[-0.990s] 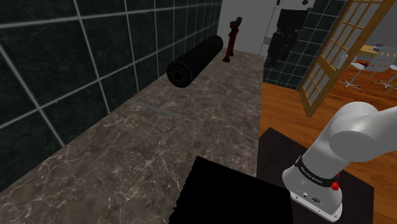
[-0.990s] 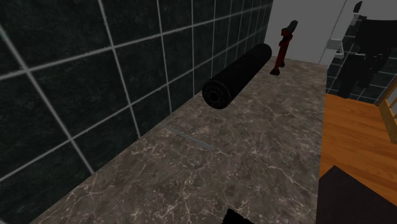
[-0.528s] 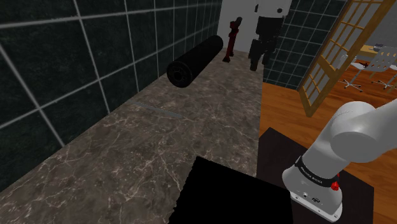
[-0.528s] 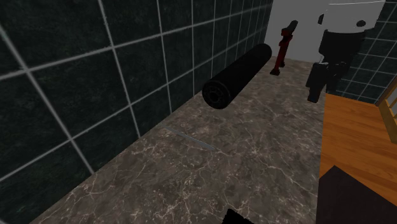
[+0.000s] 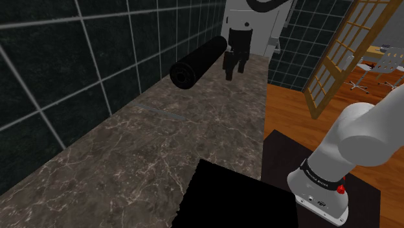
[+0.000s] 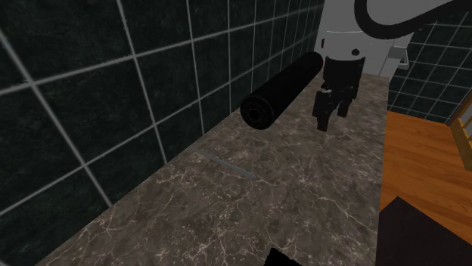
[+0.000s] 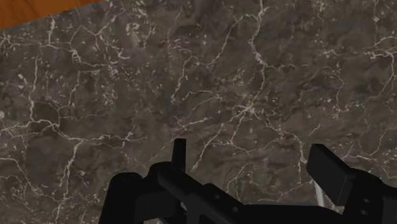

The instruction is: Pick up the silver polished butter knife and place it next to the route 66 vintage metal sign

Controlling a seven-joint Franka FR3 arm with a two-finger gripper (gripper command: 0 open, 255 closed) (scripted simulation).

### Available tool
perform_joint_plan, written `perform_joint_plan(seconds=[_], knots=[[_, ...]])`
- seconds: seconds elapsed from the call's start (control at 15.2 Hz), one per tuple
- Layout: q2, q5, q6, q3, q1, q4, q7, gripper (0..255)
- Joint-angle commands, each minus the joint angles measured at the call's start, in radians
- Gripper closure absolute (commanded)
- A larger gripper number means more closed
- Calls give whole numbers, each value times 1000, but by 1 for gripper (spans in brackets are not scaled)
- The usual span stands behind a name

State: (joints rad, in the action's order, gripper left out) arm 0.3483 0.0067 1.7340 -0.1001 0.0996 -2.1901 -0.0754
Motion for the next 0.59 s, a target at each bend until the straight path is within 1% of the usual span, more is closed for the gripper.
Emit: perform_joint_plan(seconds=[0.0, 0.53], knots=[[-79, -3, 30, -17, 10, 47, -3, 0], [-359, -36, 104, -80, 58, 240, -26, 0]])
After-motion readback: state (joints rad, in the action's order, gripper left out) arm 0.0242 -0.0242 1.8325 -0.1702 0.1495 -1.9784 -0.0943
